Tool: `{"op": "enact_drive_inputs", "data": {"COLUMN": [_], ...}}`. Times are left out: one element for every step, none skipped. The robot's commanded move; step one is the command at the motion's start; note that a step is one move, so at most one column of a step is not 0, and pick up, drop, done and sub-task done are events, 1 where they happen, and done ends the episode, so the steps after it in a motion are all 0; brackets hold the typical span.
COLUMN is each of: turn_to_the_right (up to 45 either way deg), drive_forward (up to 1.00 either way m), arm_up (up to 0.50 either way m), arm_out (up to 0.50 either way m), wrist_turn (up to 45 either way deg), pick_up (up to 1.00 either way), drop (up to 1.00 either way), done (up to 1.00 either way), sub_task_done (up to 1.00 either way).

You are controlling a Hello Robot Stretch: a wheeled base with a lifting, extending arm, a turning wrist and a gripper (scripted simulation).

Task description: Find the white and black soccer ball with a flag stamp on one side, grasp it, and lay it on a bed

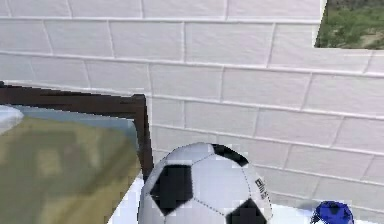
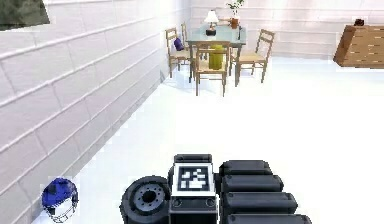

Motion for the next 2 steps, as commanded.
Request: {"op": "enact_drive_inputs", "data": {"turn_to_the_right": [0.0, 24.0], "drive_forward": [0.1, 0.0], "arm_up": [0.0, 0.0], "arm_out": [0.0, 0.0], "wrist_turn": [0.0, 0.0], "pick_up": [0.0, 0.0], "drop": [0.0, 0.0], "done": [0.0, 0.0], "sub_task_done": [0.0, 0.0]}}
